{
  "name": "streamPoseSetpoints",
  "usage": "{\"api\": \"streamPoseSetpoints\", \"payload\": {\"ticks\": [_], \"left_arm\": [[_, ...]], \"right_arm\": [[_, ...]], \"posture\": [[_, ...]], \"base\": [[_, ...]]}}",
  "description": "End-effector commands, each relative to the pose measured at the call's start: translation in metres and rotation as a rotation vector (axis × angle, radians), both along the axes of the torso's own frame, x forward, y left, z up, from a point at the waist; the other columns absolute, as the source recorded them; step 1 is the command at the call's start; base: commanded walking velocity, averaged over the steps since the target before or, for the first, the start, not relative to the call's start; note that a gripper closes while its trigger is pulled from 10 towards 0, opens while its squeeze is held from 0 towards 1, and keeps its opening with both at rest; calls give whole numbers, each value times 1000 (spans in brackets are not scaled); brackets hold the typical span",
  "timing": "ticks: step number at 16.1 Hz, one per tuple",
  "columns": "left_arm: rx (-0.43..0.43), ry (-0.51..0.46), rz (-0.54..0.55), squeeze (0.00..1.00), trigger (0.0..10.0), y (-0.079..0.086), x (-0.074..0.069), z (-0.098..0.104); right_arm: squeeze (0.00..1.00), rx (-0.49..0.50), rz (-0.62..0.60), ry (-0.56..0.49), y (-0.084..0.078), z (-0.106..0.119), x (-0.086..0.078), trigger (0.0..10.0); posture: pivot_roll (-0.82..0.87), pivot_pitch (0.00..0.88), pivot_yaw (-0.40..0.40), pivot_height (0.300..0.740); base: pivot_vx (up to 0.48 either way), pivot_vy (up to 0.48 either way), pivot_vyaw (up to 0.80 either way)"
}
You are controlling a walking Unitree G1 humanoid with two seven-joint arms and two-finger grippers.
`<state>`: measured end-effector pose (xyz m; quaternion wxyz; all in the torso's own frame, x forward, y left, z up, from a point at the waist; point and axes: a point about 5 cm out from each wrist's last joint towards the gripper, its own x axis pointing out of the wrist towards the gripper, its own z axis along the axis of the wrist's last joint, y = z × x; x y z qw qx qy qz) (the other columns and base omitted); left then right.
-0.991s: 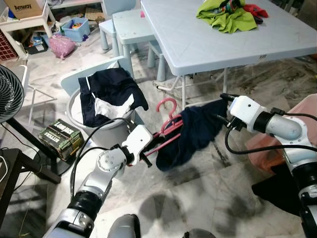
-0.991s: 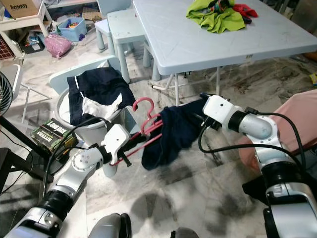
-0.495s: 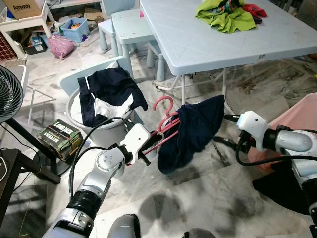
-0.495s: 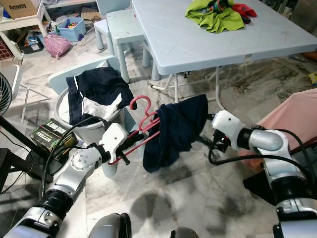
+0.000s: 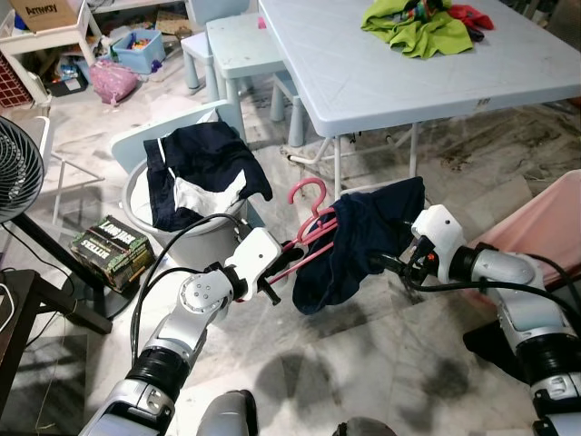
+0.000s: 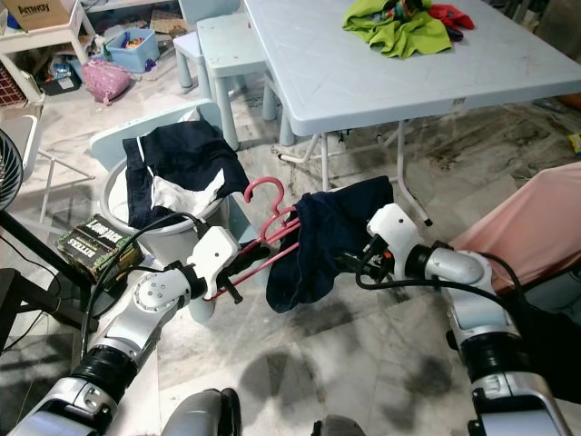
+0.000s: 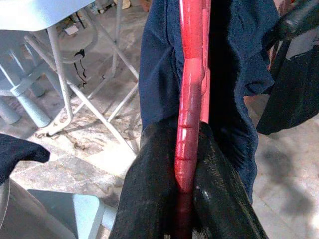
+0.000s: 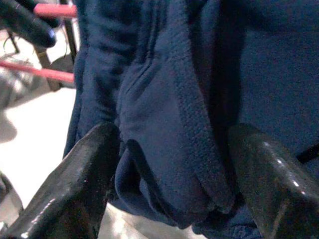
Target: Hang hanger
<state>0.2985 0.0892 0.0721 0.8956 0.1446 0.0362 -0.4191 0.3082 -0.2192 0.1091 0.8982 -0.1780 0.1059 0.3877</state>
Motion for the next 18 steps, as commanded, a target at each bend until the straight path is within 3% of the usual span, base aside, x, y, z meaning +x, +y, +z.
{"api": "streamPoseSetpoints", "payload": {"ticks": [1,7,18], "left_arm": [[-9,-62,-32,0,0,-6,4,13],[-11,-70,-40,0,0,-8,4,14],[-1,-91,-31,0,0,-8,5,14]], "right_arm": [[0,21,-9,-15,2,4,0,0],[0,49,-48,17,7,-1,2,0],[0,137,-133,-45,16,2,7,0]], "posture": [[-52,72,40,740],[-51,72,38,740],[-51,75,37,740]], "base": [[0,0,0],[0,0,0],[0,0,0]]}}
